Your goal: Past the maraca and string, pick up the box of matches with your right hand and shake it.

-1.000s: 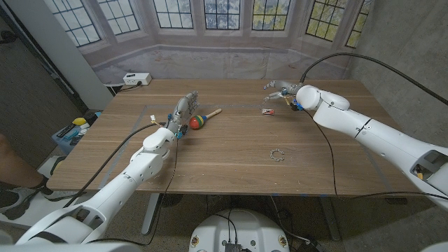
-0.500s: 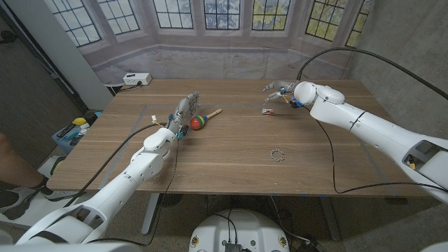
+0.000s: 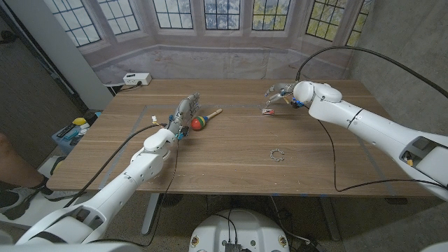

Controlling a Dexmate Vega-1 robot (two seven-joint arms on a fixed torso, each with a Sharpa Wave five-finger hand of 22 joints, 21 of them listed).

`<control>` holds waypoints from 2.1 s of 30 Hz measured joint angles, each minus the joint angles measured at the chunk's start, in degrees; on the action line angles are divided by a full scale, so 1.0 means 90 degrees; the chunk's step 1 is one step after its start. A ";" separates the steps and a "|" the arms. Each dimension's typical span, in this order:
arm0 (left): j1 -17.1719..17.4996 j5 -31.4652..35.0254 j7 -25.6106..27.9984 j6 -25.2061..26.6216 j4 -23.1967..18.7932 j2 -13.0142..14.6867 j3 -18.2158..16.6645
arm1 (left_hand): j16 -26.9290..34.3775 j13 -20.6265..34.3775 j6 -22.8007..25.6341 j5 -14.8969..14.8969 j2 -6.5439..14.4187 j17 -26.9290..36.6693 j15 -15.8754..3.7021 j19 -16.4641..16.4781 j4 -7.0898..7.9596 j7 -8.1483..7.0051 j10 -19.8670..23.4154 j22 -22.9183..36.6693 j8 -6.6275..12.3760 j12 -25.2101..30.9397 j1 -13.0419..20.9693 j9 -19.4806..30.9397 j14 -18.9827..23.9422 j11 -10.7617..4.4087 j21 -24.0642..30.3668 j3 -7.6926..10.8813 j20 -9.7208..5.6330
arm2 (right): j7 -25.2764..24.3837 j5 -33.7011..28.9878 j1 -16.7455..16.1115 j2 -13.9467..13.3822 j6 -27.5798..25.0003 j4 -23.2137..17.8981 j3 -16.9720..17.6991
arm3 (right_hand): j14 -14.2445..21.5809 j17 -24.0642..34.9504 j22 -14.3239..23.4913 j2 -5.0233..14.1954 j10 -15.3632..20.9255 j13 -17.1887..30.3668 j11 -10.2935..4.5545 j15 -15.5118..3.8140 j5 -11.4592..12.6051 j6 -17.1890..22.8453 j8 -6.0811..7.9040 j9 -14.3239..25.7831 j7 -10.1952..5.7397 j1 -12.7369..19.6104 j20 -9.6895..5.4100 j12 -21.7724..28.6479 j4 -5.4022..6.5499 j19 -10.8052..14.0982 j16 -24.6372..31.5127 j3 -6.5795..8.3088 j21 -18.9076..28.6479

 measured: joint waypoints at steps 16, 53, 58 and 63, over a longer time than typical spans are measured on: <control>0.0031 -0.0007 -0.0014 0.0005 -0.0017 -0.0014 0.0027 | 0.0000 -0.0001 0.0000 0.0025 0.0000 0.0000 0.0000 0.0000 -0.0027 0.0000 0.0000 0.0000 0.0000 0.0000 0.0000 0.0000 0.0000 0.0000 0.0000 -0.0027 0.0000 | 0.0032 -0.0311 0.0009 0.0129 -0.0129 0.0173 -0.0174 | 0.0025 -0.0001 0.0000 -0.0025 0.0000 0.0000 0.0000 -0.0025 0.0000 0.0339 0.0099 -0.0001 0.0025 0.0025 -0.0035 0.0093 -0.0001 0.0037 0.0068 0.0000 0.0052; -0.0022 0.0069 -0.0004 0.0101 -0.0076 -0.0018 0.0109 | 0.0000 -0.0002 0.0000 0.0025 0.0024 0.0033 0.0000 0.0000 -0.0026 0.0000 0.0000 0.0000 0.0000 0.0000 0.0024 -0.0002 0.0000 0.0000 0.0000 -0.0026 0.0000 | -0.0396 -0.0692 -0.0052 0.0485 0.0134 0.0817 -0.0348 | 0.0057 -0.0017 0.0000 -0.0083 0.0116 0.0001 -0.0069 -0.0125 0.0000 0.0953 0.0252 0.0029 0.0024 0.0136 -0.0113 0.0118 -0.0020 0.0233 0.0117 0.0073 0.0098; -0.0029 0.0072 -0.0003 0.0105 -0.0077 -0.0015 0.0109 | 0.0000 -0.0002 0.0000 0.0025 0.0024 0.0015 0.0000 0.0000 -0.0026 0.0000 0.0000 0.0000 0.0000 -0.0008 0.0024 -0.0002 0.0000 0.0000 0.0000 -0.0026 0.0000 | -0.0444 -0.0711 -0.0048 0.0512 0.0166 0.0872 -0.0364 | 0.0096 -0.0017 0.0000 -0.0108 0.0175 0.0001 -0.0078 -0.0164 0.0025 0.1125 0.0303 0.0029 0.0037 0.0161 -0.0103 0.0163 -0.0020 0.0313 0.0117 0.0072 0.0098; -0.0045 0.0073 -0.0004 0.0113 -0.0076 -0.0014 0.0109 | 0.0000 -0.0002 0.0000 0.0025 0.0024 0.0015 0.0000 0.0000 -0.0026 0.0000 0.0000 0.0000 0.0000 -0.0024 0.0024 -0.0002 0.0000 0.0000 0.0000 -0.0026 0.0000 | -0.0491 -0.0729 -0.0043 0.0536 0.0192 0.0935 -0.0372 | 0.0105 -0.0016 0.0000 -0.0107 0.0230 0.0001 -0.0116 -0.0173 0.0025 0.1204 0.0308 0.0028 0.0047 0.0161 -0.0137 0.0163 -0.0020 0.0346 0.0117 0.0072 0.0124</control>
